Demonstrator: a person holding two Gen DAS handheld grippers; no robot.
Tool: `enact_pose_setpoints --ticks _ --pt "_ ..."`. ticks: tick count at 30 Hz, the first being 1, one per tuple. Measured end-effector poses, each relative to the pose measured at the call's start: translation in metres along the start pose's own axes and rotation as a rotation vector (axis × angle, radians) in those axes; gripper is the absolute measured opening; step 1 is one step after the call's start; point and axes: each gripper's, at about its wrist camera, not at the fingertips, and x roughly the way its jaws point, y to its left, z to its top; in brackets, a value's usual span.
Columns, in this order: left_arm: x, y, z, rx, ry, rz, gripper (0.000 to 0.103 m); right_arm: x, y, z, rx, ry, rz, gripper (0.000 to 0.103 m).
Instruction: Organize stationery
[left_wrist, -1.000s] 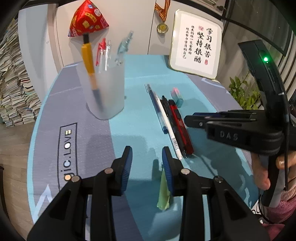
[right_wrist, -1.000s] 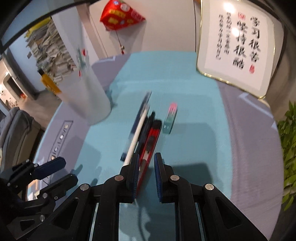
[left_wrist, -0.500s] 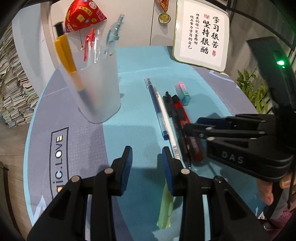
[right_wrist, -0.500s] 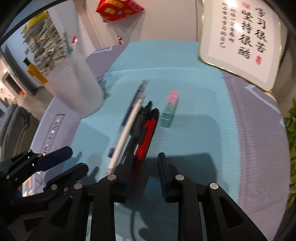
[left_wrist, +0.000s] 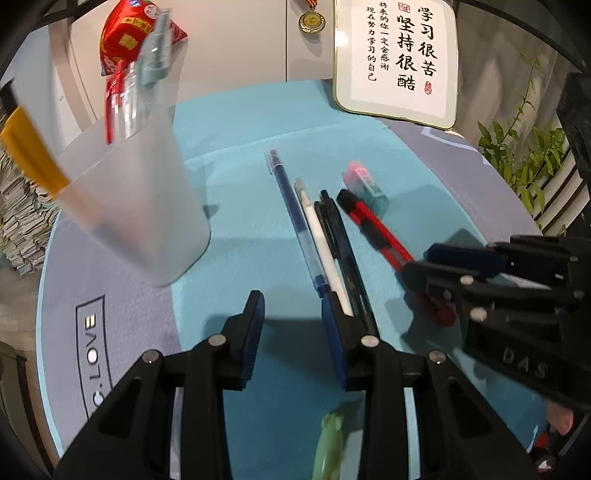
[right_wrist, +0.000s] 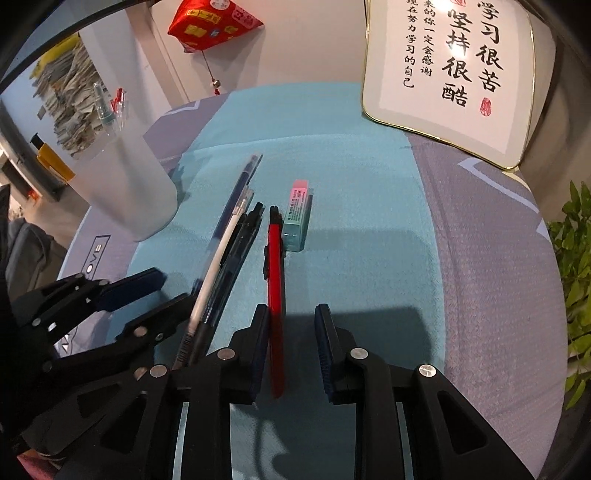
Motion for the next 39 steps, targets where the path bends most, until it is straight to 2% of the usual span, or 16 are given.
enact_pose_setpoints --ticks 6,9,13,15,16,18,19,23,27,30,32,34,37,39 --pt "0.002 -0.007 0.004 0.016 0.002 -0.005 0.031 0.000 0.001 0.000 0.000 0.001 0.006 0.024" --pt "0.006 -0.009 0.010 0.020 -0.004 0.017 0.030 0.000 0.000 0.000 0.002 -0.003 0.002 0.024" --pt "0.014 -0.004 0.022 -0.024 -0.002 0.011 0.029 0.001 0.002 0.001 -0.012 -0.007 -0.001 0.024" --pt "0.017 -0.007 0.026 -0.008 -0.003 0.016 0.019 0.001 0.007 -0.001 -0.048 -0.010 -0.025 0.024" --pt "0.017 -0.008 0.026 -0.002 0.002 0.006 0.009 0.001 0.010 -0.002 -0.065 -0.012 -0.035 0.024" --pt "0.014 -0.008 0.024 0.006 0.013 0.003 0.007 0.000 0.013 -0.004 -0.093 -0.014 -0.041 0.018" --pt "0.012 -0.007 0.021 0.010 0.017 0.000 0.007 -0.001 0.014 -0.005 -0.098 -0.009 -0.023 0.007" --pt "-0.005 0.009 -0.002 0.021 0.044 0.000 0.007 -0.008 0.010 -0.012 -0.133 0.012 -0.026 0.007" --pt "-0.027 0.034 -0.035 -0.010 0.063 -0.020 0.007 -0.019 -0.008 -0.027 -0.115 0.052 0.066 0.007" --pt "-0.044 0.046 -0.060 -0.036 0.087 -0.058 0.006 -0.027 -0.018 -0.039 -0.089 0.094 0.203 0.007" --pt "-0.054 0.050 -0.075 -0.059 0.114 -0.110 0.006 -0.030 -0.024 -0.045 -0.062 0.112 0.279 0.007" --pt "-0.060 0.049 -0.087 -0.067 0.124 -0.124 0.007 -0.033 -0.026 -0.047 -0.063 0.084 0.225 0.007" --pt "-0.066 0.044 -0.093 -0.054 0.124 -0.085 0.007 -0.036 -0.024 -0.044 -0.082 0.032 0.058 0.011" --pt "-0.067 0.044 -0.090 -0.049 0.111 -0.065 0.007 -0.037 -0.016 -0.042 -0.103 0.016 0.058 0.018"
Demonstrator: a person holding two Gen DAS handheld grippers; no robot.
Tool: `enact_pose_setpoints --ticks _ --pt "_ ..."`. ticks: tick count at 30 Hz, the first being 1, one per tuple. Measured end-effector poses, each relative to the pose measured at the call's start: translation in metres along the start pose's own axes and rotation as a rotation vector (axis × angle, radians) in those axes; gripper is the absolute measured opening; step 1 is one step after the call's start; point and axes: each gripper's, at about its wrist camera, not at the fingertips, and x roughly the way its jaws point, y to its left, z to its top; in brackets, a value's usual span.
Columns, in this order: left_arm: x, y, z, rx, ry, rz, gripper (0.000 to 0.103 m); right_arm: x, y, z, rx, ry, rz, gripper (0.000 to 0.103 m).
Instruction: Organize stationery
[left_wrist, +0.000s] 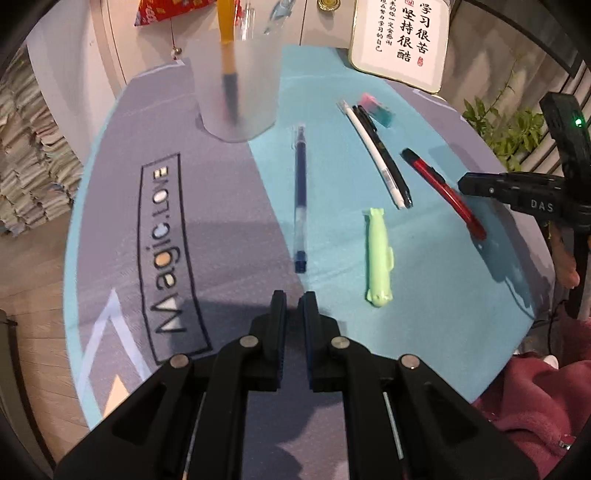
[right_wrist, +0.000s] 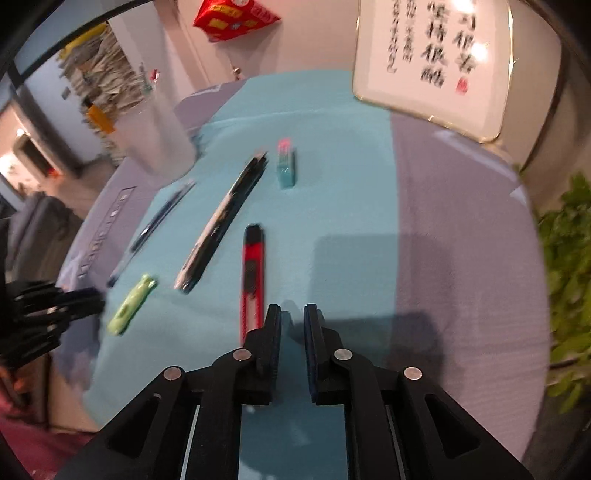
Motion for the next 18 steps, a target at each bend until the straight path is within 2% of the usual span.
enact_pose_setpoints --ticks 2,4,7,8,12,18 --pt "0.000 0.001 0.008 -0.011 -0.024 0.021 0.010 0.001 0.007 0.006 -0.011 -0.013 0.001 0.038" --pt "0.000 0.002 0.018 -0.021 -0.056 0.028 0.016 -0.001 0.017 0.011 -0.030 -0.048 -0.007 0.044" --pt "0.007 -0.004 0.038 -0.015 -0.089 0.029 0.038 0.002 0.030 0.017 -0.072 -0.051 -0.012 0.046" --pt "0.009 -0.005 0.042 -0.009 -0.097 0.033 0.041 0.004 0.033 0.017 -0.085 -0.045 -0.021 0.046" --pt "0.025 -0.016 0.068 0.033 -0.107 0.064 0.041 0.018 0.042 0.026 -0.102 -0.029 -0.093 0.046" --pt "0.051 -0.027 0.093 0.061 -0.084 0.107 0.040 0.037 0.036 0.037 -0.040 0.024 -0.087 0.046"
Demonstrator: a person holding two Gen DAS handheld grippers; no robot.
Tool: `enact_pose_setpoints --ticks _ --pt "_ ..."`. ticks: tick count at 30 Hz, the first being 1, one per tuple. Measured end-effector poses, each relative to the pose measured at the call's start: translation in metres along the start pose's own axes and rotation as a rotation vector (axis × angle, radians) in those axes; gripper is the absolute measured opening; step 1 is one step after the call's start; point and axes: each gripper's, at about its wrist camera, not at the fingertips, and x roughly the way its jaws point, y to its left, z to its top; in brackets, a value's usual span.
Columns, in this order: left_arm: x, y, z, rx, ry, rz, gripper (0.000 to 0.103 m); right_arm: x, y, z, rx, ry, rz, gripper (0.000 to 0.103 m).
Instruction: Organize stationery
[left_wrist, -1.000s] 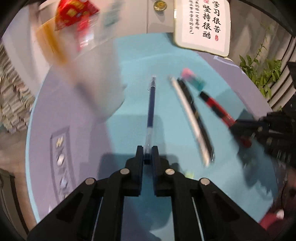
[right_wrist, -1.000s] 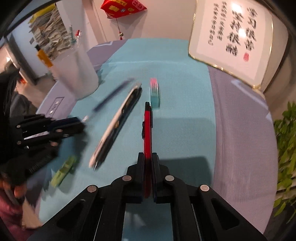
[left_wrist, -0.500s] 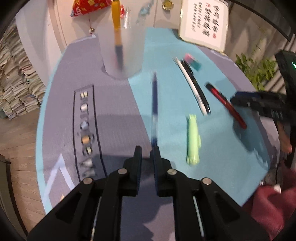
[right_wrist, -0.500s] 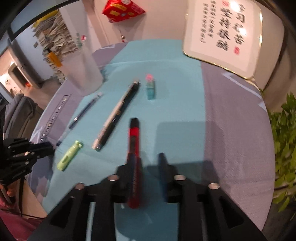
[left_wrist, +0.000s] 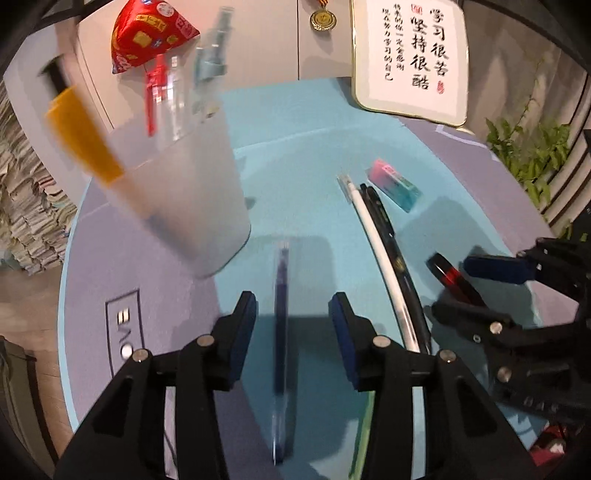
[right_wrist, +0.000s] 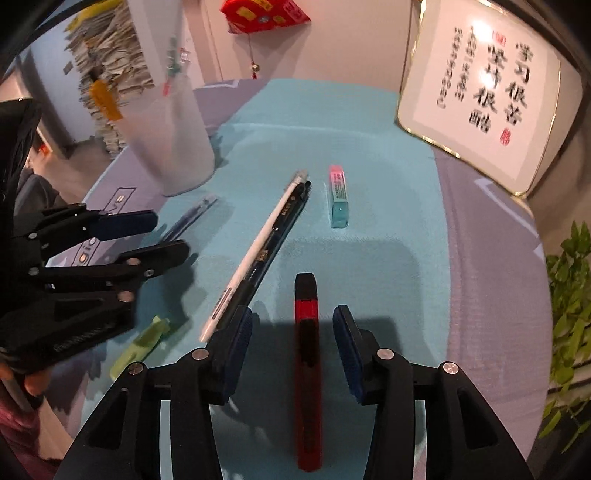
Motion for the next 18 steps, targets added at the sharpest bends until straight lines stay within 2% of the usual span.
enact_pose_setpoints --ticks 6,7,8,9,10,13,18 --pt "0.009 0.000 0.008 -0.006 -0.004 0.008 0.040 0.006 0.004 0.004 -0.020 -0.002 -0.021 0.046" --pt "0.009 0.001 0.009 -0.009 -0.006 -0.001 0.034 0.006 0.007 0.004 -0.041 -0.002 -0.037 0.045" --pt "0.009 0.002 0.009 -0.016 -0.006 -0.031 0.019 0.006 0.011 0.003 -0.064 -0.008 -0.058 0.032" --pt "0.008 0.002 0.008 -0.016 -0.007 -0.040 0.010 0.005 0.013 0.001 -0.073 -0.013 -0.048 0.021" --pt "0.007 0.001 0.007 -0.013 -0.001 -0.033 0.010 0.004 0.013 0.001 -0.072 -0.008 -0.033 0.014" --pt "-0.001 0.003 0.002 -0.036 -0.006 -0.035 0.010 -0.004 0.008 0.000 -0.036 -0.017 0.018 0.014" --pt "-0.036 0.012 -0.011 -0.088 -0.074 -0.082 0.010 -0.032 0.002 -0.002 -0.017 -0.090 0.050 0.014"
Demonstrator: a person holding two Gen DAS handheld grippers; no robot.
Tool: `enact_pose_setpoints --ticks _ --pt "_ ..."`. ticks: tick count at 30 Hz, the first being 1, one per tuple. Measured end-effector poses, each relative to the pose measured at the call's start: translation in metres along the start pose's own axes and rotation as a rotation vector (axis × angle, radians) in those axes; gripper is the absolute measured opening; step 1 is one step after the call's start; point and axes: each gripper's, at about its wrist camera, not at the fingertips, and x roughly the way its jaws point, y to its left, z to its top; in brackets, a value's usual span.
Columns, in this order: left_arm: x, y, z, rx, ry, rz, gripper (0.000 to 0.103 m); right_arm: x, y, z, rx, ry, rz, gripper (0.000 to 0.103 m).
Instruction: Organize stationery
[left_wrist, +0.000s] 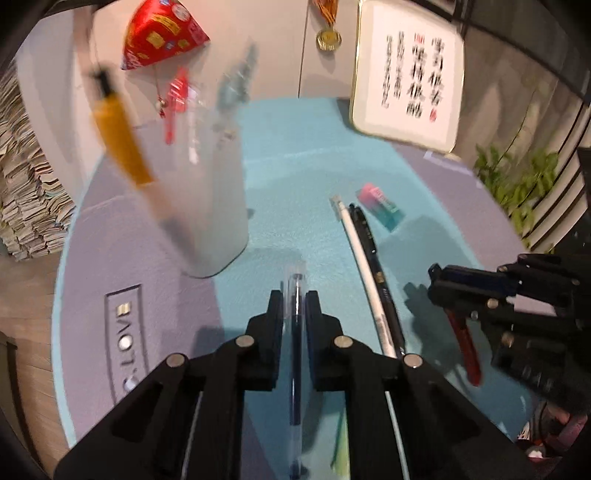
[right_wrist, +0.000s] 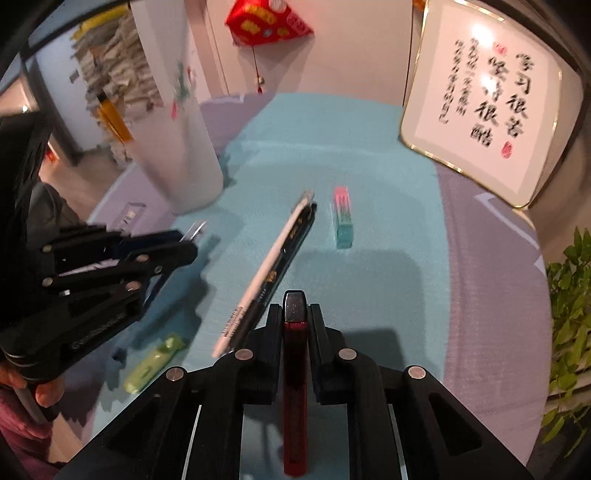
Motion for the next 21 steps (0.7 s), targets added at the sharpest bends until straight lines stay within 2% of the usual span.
enact_pose_setpoints --ticks 7,13,21 --pt "-0.061 0.011 -0.013 -0.038 -0.130 -0.012 0.010 -0.039 -0.001 -0.001 0.031 -0.093 0.044 0.014" --pt "-0.083 0.007 -0.011 -0.051 -0.205 -0.016 0.010 -0.063 0.005 0.002 0.023 -0.158 0.055 0.014" --pt "-0.106 0.015 -0.009 -0.064 -0.272 0.019 0.010 -0.079 0.016 0.004 0.001 -0.204 0.060 0.014"
